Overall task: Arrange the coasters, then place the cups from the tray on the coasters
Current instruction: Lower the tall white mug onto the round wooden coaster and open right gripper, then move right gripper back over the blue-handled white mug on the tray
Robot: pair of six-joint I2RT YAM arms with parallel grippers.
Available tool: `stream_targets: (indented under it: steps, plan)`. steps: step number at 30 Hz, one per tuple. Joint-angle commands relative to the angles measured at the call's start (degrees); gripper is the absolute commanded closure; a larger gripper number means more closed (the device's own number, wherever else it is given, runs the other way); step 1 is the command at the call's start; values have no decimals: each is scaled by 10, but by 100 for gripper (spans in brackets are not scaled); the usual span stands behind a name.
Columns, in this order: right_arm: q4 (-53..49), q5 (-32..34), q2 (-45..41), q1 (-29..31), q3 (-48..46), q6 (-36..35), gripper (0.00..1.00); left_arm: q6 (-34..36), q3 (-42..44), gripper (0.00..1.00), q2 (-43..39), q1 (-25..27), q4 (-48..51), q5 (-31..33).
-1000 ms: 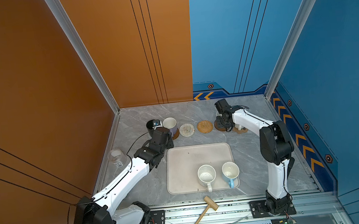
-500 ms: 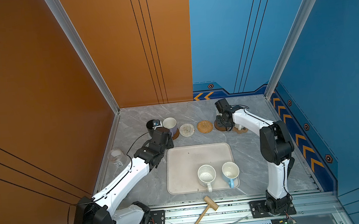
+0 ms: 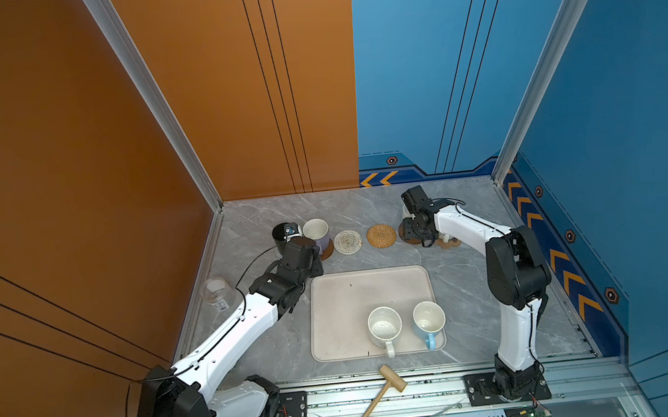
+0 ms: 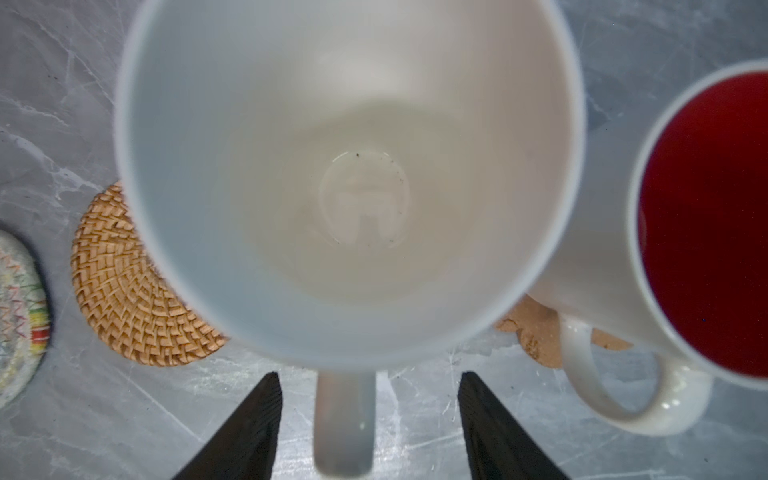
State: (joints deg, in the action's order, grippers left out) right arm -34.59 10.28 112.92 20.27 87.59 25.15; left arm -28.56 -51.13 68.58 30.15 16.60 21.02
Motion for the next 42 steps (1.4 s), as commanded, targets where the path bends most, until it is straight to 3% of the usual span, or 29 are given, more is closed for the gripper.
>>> stream_targets:
  steps: [1,6,11,16,23,33,42]
  plan:
    - [3,4,-58,5,-22,7,29,-2,-5,51,-11,7,13,11]
    - [-1,15,-125,21,-68,12,23,-2,-1,51,-16,8,12,9]
    - [-54,54,-224,59,-112,20,24,-1,7,51,-25,8,3,0]
    - [-124,125,-344,150,-181,80,28,2,15,51,-30,10,-9,-16]
    - [-202,203,-469,325,-260,251,33,10,24,51,-34,16,-21,-26]
    - [-333,274,-449,534,-303,487,37,5,42,51,-60,43,-26,-12]
    - [-389,266,-407,651,-305,654,40,1,51,51,-59,53,-34,-16]
